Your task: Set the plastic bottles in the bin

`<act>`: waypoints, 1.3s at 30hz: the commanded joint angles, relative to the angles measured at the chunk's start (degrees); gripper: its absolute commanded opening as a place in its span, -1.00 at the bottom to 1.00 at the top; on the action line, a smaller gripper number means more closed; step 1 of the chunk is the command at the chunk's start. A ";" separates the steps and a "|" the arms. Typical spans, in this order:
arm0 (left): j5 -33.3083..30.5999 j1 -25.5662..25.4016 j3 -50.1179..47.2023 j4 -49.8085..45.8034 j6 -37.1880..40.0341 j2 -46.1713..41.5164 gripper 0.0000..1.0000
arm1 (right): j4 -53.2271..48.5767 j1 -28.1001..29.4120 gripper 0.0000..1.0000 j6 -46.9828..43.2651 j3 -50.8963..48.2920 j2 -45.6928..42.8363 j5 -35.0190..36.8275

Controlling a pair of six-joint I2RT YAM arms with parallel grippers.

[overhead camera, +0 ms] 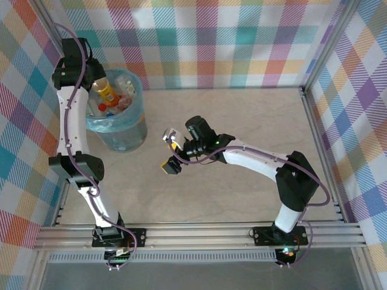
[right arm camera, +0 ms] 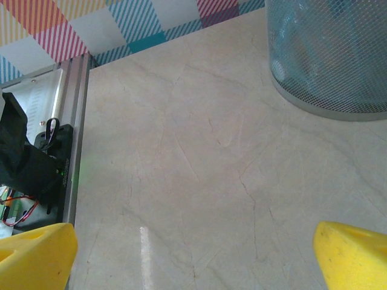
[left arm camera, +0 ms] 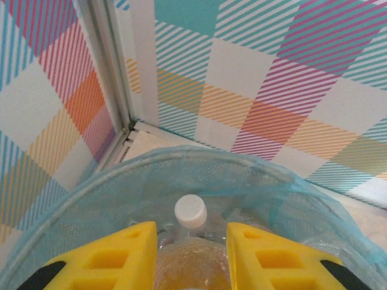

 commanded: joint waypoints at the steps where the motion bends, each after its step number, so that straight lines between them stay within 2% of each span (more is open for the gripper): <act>1: -4.08 0.29 -0.98 -7.03 3.60 -0.28 -1.00 | -0.34 0.34 0.99 1.20 1.33 0.19 -1.92; 4: -4.07 0.34 -3.56 -7.09 3.47 1.12 -1.00 | -0.83 0.36 0.99 1.61 1.46 0.30 -1.91; 8: -0.21 1.22 -8.28 -4.10 0.46 0.37 -1.00 | -1.45 0.36 0.99 1.40 1.37 -0.01 -1.91; 12: 1.87 2.28 -8.11 -3.48 -2.03 -1.04 -0.97 | -2.09 0.35 0.99 0.75 1.16 -0.66 -1.41; 13: 2.56 2.39 -8.35 -3.44 -2.14 -1.81 -0.85 | -2.11 0.36 0.99 0.67 0.97 -0.82 -1.28; 16: 3.38 2.66 -10.90 -2.74 -2.70 -5.69 0.00 | -1.68 0.37 0.99 0.72 0.33 -1.03 -1.08; 18: 3.91 2.83 -14.47 -0.98 -3.55 -9.39 0.35 | -1.22 0.35 0.99 0.97 0.00 -1.00 -1.36; 21: 3.22 3.07 -18.72 1.73 -4.33 -15.31 0.52 | -1.16 0.43 0.99 1.30 -0.13 -0.67 -2.06; 26: 0.39 3.25 -20.62 2.17 -3.18 -20.53 0.50 | -0.42 0.43 1.00 1.64 -0.63 -0.82 -2.15; 29: -0.18 3.27 -21.46 1.81 -2.68 -21.69 0.42 | 0.25 0.43 0.99 1.87 -1.26 -0.80 -2.08; 32: 2.68 3.27 -22.31 2.35 -2.27 -20.68 0.39 | 0.85 0.43 0.99 2.32 -1.83 -0.70 -2.25; 34: 5.44 3.26 -19.48 -0.54 -2.19 -17.33 0.39 | 0.79 0.43 0.99 2.40 -1.86 -0.63 -2.48; 37: 7.18 3.27 -17.33 -3.36 -2.27 -13.67 0.06 | 0.79 0.43 0.99 2.49 -1.90 -0.67 -2.54; 39: 6.40 3.27 -19.55 -2.46 -2.41 -14.33 -0.10 | 0.49 0.43 0.99 2.32 -2.07 -0.89 -2.28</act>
